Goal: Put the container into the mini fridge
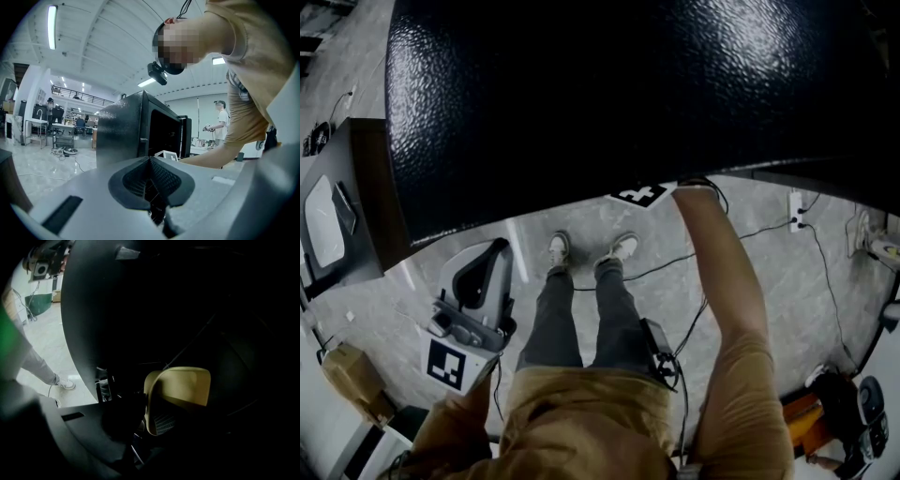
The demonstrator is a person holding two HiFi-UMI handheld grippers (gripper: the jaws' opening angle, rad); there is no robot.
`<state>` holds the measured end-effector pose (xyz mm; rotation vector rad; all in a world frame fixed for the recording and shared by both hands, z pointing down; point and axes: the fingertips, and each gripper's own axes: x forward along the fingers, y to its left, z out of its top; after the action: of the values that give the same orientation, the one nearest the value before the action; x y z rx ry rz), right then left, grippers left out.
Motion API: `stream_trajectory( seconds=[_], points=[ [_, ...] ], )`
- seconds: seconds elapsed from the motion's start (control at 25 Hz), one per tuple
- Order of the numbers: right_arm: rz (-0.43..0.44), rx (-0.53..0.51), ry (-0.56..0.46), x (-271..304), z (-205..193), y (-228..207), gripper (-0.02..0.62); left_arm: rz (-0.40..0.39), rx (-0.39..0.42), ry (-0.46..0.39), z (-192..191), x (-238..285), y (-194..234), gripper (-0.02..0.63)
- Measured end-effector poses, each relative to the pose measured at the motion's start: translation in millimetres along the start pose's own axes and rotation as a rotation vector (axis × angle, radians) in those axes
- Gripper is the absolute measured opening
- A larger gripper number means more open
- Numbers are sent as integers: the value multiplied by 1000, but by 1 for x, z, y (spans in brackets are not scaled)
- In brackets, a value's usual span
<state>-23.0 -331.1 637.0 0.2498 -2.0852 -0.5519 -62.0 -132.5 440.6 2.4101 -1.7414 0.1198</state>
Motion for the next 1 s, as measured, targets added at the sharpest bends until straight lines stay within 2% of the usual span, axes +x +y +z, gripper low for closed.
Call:
stream_trajectory(
  seconds=[0.16,0.24,0.36,1.0],
  points=[
    [-11,12,-5,-1,-1,-1,62,-7,-2,1,-3,4,-1,2],
    [-16,18,-7,-1,-1,-1,112,-12,-5,2,-4,6,-2,2],
    [-24,26,-10,-1,-1,-2,126,-15,-8,2,-4,7,-2,2],
    [-72,75,-29,-5,-3,-4,138,-41,2,-2,-4,14,-4,2]
  ],
)
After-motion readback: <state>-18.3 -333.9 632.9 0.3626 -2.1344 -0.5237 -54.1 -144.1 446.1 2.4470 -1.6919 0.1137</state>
